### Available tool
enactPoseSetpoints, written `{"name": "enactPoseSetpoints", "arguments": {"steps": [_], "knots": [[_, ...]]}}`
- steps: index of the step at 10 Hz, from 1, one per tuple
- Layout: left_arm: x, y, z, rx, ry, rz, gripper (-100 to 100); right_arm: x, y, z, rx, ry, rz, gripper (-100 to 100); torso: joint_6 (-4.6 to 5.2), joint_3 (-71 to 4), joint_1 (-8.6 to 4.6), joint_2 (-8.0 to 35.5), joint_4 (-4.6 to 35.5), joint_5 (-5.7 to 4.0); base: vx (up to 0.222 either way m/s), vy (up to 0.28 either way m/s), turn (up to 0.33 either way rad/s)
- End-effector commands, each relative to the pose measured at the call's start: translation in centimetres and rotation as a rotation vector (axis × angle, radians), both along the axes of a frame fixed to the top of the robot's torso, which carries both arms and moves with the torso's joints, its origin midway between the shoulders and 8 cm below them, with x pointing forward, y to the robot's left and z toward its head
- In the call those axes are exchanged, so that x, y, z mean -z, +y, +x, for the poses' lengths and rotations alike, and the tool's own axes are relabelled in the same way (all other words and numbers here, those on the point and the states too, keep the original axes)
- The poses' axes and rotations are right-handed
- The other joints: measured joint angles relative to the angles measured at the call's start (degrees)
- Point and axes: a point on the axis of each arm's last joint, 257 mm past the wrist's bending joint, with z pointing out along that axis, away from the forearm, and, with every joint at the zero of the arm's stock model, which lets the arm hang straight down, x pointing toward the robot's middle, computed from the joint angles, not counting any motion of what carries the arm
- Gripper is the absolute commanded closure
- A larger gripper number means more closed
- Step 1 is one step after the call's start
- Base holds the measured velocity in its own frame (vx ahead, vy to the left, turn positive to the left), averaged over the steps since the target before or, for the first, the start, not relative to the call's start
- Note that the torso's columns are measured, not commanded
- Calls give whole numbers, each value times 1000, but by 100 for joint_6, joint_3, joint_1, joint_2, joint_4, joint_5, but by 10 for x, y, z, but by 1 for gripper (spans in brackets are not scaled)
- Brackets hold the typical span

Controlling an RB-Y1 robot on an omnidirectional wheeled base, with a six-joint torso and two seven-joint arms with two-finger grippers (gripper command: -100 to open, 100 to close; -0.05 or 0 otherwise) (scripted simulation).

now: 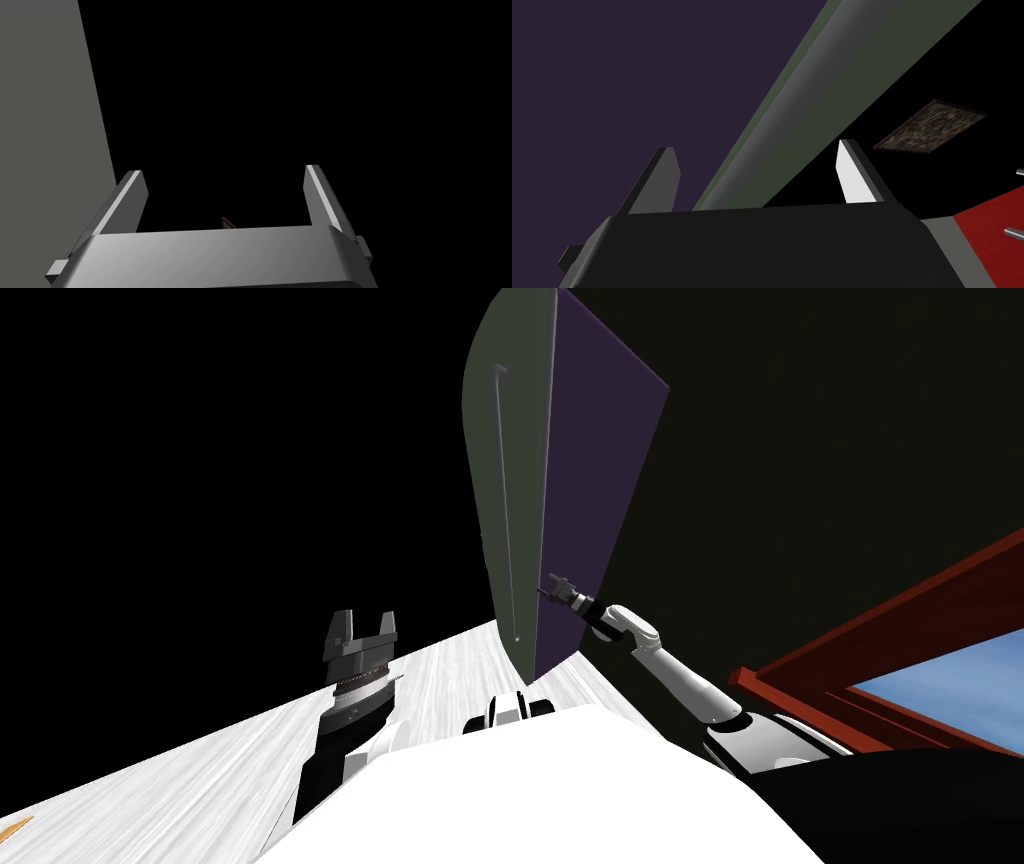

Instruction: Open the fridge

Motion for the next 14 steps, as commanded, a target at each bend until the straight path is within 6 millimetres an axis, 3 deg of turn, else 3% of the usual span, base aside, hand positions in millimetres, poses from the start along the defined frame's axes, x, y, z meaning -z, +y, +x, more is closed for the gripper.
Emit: {"name": "enactPoseSetpoints", "arguments": {"steps": [1,3,12,14], "knots": [[0,0,0,0,0,0,0,-18,-8,1,12,-54,-77,-100,12,13,-31,15,2,-14,35,108,-110],[0,0,0,0,0,0,0,-18,-8,1,12,-54,-77,-100,-19,14,-40,20,8,-10,16,36,-25],[0,0,0,0,0,0,0,-55,-28,0,48,-178,-320,-100,-19,13,28,21,6,15,34,73,-89],[0,0,0,0,0,0,0,-62,-32,0,56,-202,-366,-100,-58,9,35,20,13,28,31,65,-68]]}}
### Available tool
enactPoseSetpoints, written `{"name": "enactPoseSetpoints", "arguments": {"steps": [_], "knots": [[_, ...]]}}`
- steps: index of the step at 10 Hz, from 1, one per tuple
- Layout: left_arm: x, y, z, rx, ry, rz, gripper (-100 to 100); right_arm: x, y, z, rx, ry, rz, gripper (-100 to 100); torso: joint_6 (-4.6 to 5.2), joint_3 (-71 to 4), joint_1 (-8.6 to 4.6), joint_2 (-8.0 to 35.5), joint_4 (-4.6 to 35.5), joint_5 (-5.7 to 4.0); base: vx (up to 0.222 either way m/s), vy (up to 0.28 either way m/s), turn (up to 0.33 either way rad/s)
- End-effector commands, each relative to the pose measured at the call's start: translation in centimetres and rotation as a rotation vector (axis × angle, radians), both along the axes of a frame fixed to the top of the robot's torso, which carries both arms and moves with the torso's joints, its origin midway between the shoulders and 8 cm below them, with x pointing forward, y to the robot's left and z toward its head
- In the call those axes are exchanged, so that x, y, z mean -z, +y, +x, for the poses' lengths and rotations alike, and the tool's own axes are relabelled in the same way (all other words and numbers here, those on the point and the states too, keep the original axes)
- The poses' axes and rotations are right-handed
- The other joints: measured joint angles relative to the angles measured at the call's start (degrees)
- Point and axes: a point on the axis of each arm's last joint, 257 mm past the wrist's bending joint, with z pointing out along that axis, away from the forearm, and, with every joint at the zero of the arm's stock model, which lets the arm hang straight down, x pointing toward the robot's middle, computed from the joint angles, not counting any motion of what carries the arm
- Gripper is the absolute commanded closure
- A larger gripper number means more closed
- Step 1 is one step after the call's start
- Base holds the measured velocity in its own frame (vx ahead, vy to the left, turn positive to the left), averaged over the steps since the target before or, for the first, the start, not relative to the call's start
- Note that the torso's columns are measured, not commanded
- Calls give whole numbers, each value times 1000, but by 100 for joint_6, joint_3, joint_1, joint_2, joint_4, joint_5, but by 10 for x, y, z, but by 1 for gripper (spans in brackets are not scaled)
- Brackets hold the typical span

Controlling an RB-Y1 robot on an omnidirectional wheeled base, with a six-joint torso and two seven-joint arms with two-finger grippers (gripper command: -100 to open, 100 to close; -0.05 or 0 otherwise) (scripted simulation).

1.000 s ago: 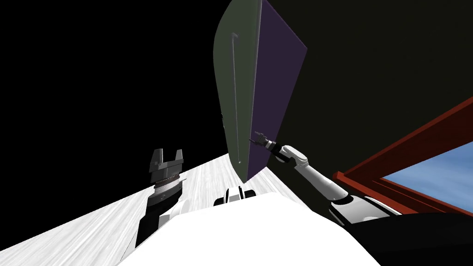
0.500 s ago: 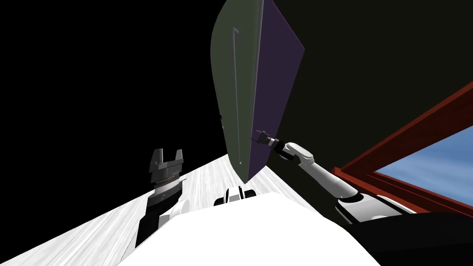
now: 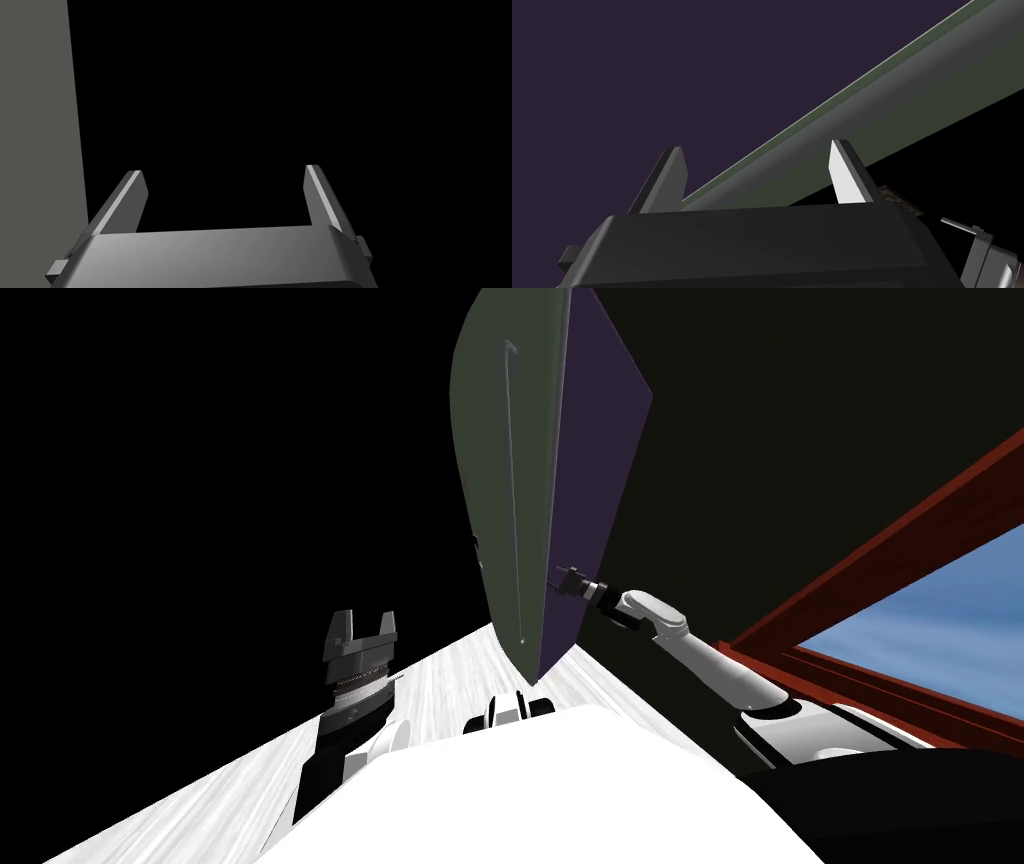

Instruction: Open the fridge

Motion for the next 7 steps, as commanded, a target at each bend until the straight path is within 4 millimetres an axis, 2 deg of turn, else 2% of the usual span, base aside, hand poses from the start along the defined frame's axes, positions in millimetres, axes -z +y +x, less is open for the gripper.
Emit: {"name": "enactPoseSetpoints", "arguments": {"steps": [1,5,6,7], "knots": [[0,0,0,0,0,0,0,-35,-1,-1,3,-89,-91,-100,13,-5,7,-9,-7,-2,33,113,-141],[0,0,0,0,0,0,0,-42,-4,-2,9,-109,-131,-100,-2,3,28,8,-4,13,27,54,-59],[0,0,0,0,0,0,0,-52,-7,-3,15,-141,-191,-100,-4,2,26,7,-5,13,22,43,-80],[0,0,0,0,0,0,0,-52,-7,-3,15,-141,-191,-100,22,4,24,5,-12,5,24,80,-79]]}}
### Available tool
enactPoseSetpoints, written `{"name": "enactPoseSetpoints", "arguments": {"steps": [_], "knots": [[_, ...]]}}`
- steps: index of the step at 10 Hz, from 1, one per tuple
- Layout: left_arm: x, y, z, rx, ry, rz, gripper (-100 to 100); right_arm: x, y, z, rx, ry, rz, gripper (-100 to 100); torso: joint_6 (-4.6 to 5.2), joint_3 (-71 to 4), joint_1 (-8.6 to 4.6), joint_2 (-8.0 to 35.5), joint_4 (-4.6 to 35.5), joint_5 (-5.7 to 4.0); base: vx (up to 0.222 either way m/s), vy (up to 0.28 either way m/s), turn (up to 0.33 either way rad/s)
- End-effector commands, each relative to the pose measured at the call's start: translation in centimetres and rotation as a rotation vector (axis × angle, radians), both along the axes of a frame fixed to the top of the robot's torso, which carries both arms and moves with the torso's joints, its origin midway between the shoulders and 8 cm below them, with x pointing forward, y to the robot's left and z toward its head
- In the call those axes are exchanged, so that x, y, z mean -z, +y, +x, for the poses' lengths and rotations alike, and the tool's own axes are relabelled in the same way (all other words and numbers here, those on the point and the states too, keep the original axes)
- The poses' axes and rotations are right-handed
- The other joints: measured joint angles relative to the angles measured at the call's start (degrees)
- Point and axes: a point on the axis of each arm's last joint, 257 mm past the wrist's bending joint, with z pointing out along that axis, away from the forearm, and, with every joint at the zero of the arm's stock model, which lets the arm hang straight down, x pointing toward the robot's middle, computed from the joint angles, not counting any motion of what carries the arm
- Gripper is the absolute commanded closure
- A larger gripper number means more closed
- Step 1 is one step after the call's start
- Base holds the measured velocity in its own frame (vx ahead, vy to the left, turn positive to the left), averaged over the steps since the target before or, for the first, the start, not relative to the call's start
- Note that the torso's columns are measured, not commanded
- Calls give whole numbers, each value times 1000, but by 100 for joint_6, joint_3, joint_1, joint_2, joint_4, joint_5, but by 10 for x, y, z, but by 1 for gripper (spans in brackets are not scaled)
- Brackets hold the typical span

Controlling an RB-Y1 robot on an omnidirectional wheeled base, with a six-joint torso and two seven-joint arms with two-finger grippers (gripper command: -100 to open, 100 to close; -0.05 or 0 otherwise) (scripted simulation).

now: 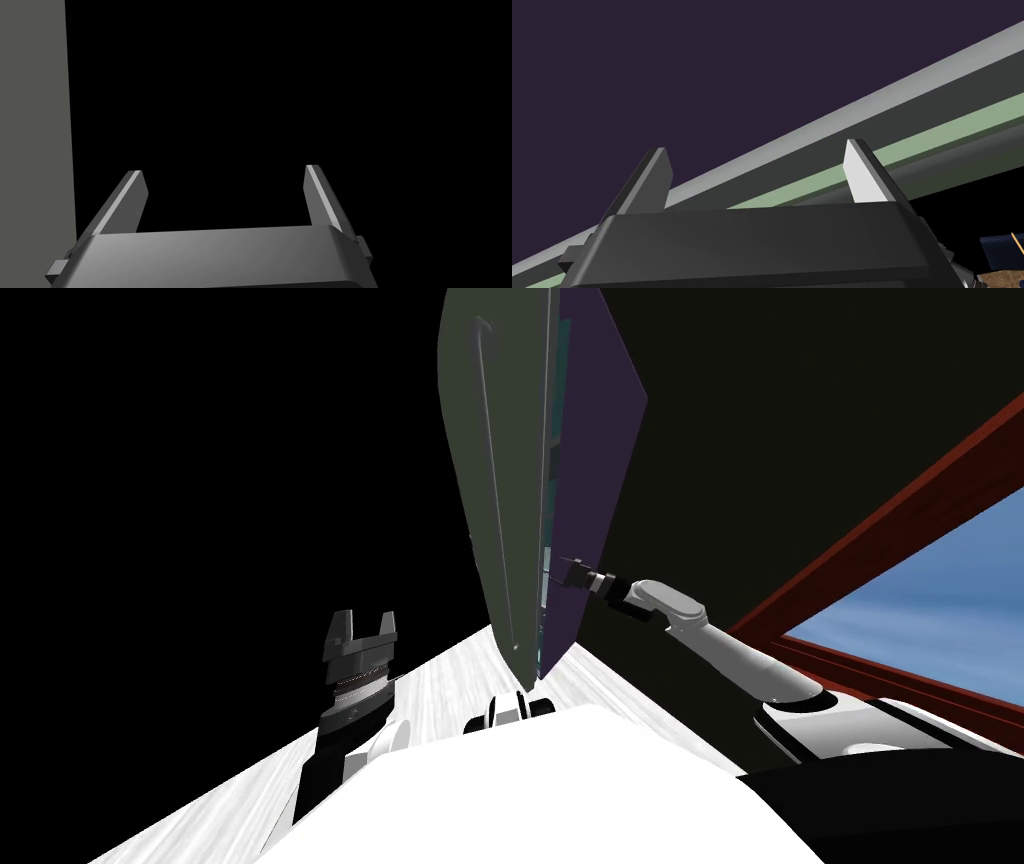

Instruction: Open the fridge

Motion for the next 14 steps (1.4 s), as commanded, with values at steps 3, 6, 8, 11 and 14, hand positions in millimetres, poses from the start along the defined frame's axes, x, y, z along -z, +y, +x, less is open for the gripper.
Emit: {"name": "enactPoseSetpoints", "arguments": {"steps": [3,6,8,11,14], "knots": [[0,0,0,0,0,0,0,-35,1,-1,0,-99,-123,-100,-22,1,20,6,4,13,24,80,-88],[0,0,0,0,0,0,0,-45,-1,-2,7,-128,-177,-100,-37,2,27,6,-3,17,20,61,-58],[0,0,0,0,0,0,0,-50,-2,-2,10,-143,-205,-100,-25,0,53,3,-2,26,34,90,-115],[0,0,0,0,0,0,0,-60,-3,-3,18,-173,-262,-100,-40,0,56,7,2,36,10,36,-38],[0,0,0,0,0,0,0,-79,-6,-5,32,-229,-366,-100,-22,8,67,17,3,38,30,107,-125]]}}
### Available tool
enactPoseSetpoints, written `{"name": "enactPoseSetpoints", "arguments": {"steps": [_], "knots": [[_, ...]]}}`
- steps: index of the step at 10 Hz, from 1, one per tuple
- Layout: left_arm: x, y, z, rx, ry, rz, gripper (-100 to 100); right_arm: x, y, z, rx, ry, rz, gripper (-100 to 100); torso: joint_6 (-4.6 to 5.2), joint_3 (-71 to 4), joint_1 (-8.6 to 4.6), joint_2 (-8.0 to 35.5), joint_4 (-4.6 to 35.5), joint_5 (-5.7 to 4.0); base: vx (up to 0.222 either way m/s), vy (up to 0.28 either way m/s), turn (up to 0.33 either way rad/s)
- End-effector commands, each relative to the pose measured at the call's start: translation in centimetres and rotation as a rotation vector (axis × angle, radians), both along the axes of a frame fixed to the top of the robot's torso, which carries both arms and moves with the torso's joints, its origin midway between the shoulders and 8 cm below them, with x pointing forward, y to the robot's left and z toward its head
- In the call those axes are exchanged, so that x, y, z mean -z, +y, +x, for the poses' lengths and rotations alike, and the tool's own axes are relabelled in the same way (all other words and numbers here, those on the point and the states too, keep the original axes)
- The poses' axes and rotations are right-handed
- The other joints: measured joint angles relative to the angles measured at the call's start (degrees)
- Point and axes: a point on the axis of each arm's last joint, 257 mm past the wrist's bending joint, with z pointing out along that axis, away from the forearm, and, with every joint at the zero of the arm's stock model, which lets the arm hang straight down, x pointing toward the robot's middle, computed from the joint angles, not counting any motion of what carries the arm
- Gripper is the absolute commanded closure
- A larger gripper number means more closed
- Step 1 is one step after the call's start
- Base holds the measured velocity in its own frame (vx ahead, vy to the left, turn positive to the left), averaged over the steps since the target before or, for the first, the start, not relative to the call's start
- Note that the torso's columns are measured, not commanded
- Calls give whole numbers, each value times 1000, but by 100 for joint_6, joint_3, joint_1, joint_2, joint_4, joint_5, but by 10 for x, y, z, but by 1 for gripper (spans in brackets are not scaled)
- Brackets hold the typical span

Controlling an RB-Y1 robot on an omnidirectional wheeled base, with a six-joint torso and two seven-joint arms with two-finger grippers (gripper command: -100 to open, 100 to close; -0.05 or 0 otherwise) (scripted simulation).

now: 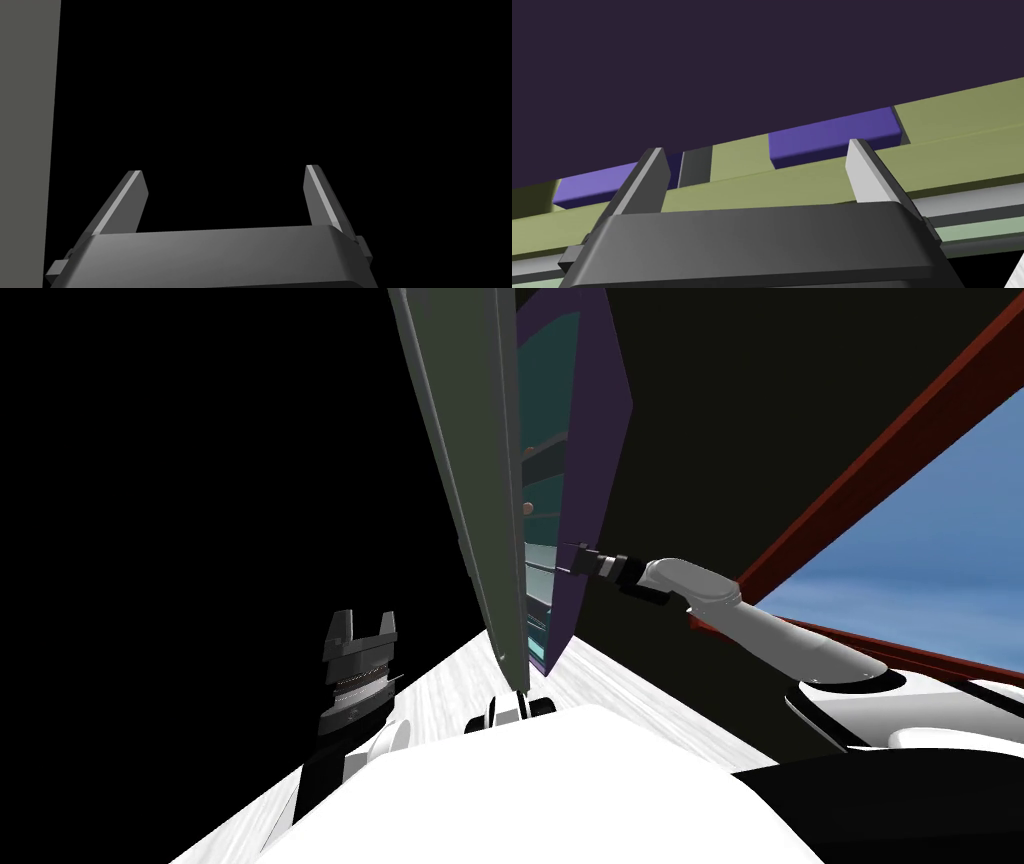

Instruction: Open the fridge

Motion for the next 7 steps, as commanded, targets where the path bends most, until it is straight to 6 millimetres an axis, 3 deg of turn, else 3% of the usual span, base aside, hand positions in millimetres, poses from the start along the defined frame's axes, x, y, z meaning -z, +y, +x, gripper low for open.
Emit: {"name": "enactPoseSetpoints", "arguments": {"steps": [1,7], "knots": [[0,0,0,0,0,0,0,-30,8,-6,-7,-84,-94,-100,-6,1,9,-3,-6,1,31,126,-131],[0,0,0,0,0,0,0,-41,7,-7,2,-117,-153,-100,-21,8,51,10,-5,21,6,38,-36]]}}
